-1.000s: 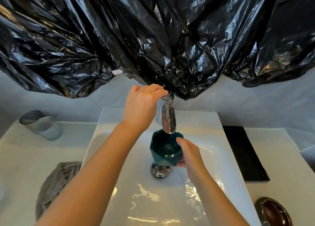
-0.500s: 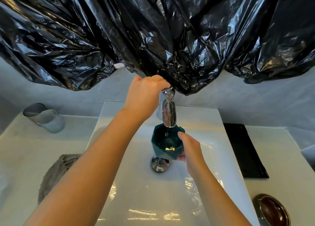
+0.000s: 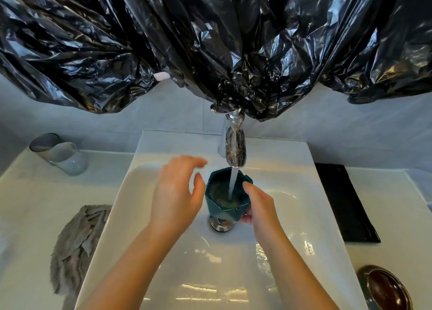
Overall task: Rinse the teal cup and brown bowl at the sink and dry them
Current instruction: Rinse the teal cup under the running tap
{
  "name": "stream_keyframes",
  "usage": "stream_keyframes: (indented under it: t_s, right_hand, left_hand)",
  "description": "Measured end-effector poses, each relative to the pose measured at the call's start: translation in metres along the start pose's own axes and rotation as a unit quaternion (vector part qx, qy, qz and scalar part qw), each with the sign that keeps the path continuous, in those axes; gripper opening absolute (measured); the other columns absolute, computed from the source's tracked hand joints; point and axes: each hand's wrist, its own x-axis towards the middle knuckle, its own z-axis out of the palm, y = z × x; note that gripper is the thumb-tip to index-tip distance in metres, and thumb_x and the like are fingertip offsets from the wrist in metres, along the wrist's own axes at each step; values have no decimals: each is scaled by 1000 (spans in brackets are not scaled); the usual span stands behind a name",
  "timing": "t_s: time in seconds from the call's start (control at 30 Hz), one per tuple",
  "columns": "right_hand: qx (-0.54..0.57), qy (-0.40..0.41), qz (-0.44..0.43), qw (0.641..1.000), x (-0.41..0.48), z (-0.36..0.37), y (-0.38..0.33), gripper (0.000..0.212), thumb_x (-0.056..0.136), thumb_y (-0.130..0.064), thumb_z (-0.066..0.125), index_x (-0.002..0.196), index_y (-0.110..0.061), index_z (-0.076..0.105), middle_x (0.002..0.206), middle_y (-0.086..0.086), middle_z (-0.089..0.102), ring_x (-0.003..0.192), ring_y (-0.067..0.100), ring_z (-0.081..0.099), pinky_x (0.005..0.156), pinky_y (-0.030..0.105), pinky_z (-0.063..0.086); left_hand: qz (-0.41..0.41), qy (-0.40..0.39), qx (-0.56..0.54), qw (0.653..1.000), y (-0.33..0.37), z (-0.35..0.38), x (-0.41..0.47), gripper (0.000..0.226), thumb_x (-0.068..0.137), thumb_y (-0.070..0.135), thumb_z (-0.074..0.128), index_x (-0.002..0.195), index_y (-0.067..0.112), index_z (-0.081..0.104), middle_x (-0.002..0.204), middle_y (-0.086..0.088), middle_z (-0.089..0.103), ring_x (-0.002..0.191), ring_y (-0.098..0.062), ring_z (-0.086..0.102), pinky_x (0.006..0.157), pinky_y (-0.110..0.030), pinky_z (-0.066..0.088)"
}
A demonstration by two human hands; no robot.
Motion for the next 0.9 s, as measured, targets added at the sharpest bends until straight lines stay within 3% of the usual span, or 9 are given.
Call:
stream_keyframes:
  t_s: [0.13, 0.2, 0.33, 0.47, 0.57, 0.7, 0.77, 0.83, 0.9]
  right_hand:
    - [2, 27, -31, 999, 7, -4, 10, 14, 95, -27, 55, 93, -21, 67, 106, 13, 70, 100, 31, 66, 76, 47, 61]
    - [-7, 18, -63, 998, 10, -4, 13, 18, 95, -25, 55, 90, -18, 71, 96, 12, 73, 93, 30, 69, 75, 49, 61]
    - [-55, 7, -115, 992, 14, -7, 22, 21, 93, -27, 55, 84, -23, 74, 82, 2, 75, 86, 26, 71, 73, 48, 62]
    - [-79, 3, -154, 985, 17, -9, 32, 18, 87, -32, 56, 87, -26, 73, 84, 1, 75, 89, 29, 70, 77, 55, 59]
    - [-80, -4, -175, 981, 17, -8, 33, 17, 87, -32, 57, 90, -26, 73, 84, 1, 74, 88, 27, 70, 77, 56, 58]
    - [-90, -6, -198, 976, 16, -8, 33, 17, 81, -36, 59, 90, -32, 73, 86, 0, 74, 90, 26, 69, 76, 55, 59]
    - [-98, -7, -204, 974, 16, -8, 34, 16, 81, -37, 60, 91, -34, 72, 87, -4, 74, 89, 21, 70, 77, 50, 60]
    - [-91, -7, -199, 976, 17, -9, 33, 14, 90, -36, 57, 95, -34, 71, 92, -4, 74, 88, 14, 70, 76, 42, 61]
    - [-48, -12, -171, 984, 18, -13, 28, 23, 101, -36, 43, 102, -32, 66, 100, 1, 72, 90, 14, 70, 74, 36, 61]
  left_hand:
    - [104, -110, 28, 988, -11, 24, -37, 23, 84, 21, 53, 98, 15, 70, 98, 1, 69, 97, -13, 57, 92, -29, 44]
    - [141, -161, 45, 976, -11, 37, -42, 22, 82, 25, 58, 98, 18, 71, 101, 4, 70, 104, -14, 60, 104, -38, 39]
    - [163, -229, 122, 952, -12, 57, -44, 18, 82, 34, 57, 92, 24, 69, 94, 9, 69, 95, -9, 63, 119, -40, 16]
    - [164, -260, 132, 942, -13, 71, -47, 31, 74, 27, 73, 103, 22, 65, 98, 4, 67, 91, -16, 64, 113, -37, 31]
    - [162, -255, 110, 947, -17, 71, -44, 24, 66, 20, 81, 87, 22, 68, 80, 5, 68, 76, -17, 65, 103, -30, 37]
    - [166, -245, 193, 935, -19, 67, -43, 18, 66, 32, 81, 74, 22, 70, 72, 3, 67, 73, -15, 66, 109, -45, 38]
    - [185, -260, 192, 928, -19, 71, -46, 14, 68, 22, 80, 74, 19, 67, 68, 2, 66, 67, -17, 64, 105, -46, 43]
    - [134, -270, 109, 947, -19, 74, -51, 11, 75, 14, 74, 80, 14, 65, 73, -2, 66, 68, -21, 63, 85, -39, 55]
    - [-39, -262, -61, 962, -12, 69, -50, 10, 86, 16, 67, 93, 11, 62, 86, -6, 68, 79, -25, 64, 73, -37, 56]
